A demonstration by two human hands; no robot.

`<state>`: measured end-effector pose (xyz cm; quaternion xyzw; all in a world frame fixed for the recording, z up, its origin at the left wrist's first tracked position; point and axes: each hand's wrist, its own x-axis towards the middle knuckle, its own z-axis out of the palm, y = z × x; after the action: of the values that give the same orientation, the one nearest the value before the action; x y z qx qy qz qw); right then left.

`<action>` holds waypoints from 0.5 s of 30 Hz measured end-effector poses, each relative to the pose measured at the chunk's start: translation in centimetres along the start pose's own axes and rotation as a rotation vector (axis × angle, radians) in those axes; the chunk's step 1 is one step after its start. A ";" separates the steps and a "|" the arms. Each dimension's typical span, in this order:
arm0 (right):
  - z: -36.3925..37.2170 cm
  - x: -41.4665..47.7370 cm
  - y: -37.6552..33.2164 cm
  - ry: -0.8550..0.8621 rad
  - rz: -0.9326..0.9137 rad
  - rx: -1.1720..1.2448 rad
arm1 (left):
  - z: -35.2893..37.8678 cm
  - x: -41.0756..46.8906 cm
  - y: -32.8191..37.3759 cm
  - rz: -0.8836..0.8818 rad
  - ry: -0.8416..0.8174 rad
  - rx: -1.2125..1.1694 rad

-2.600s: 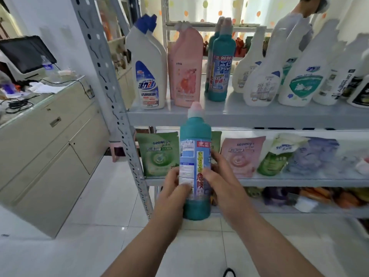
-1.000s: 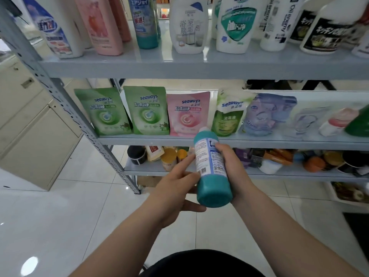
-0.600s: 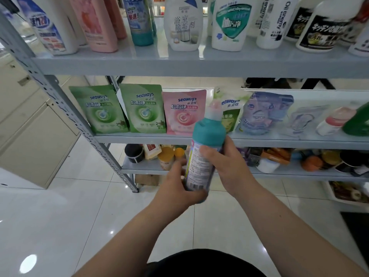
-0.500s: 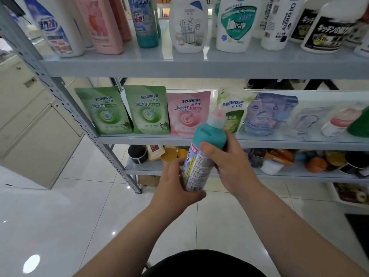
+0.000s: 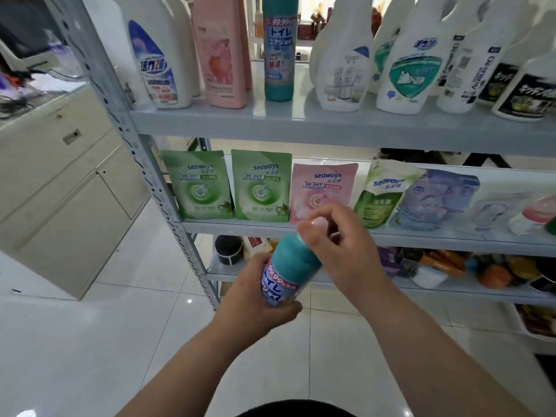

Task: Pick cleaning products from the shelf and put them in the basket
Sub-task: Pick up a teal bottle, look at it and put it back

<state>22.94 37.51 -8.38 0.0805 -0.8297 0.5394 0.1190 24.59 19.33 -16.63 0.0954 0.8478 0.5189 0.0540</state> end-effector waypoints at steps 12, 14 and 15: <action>5.7 0.3 -4.2 -0.104 -0.278 -0.563 | -9.4 -2.6 -3.1 0.097 -0.214 0.016; 6.7 0.2 -5.0 -0.134 -0.388 -0.494 | -10.8 -3.1 -4.0 0.062 -0.364 -0.103; 7.2 0.1 -5.3 -0.140 -0.440 -0.450 | -11.4 -3.3 -4.4 0.043 -0.435 -0.135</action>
<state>23.42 28.75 -6.55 0.2666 -0.8970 0.2969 0.1901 25.13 6.72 -15.41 0.2194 0.7774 0.5426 0.2305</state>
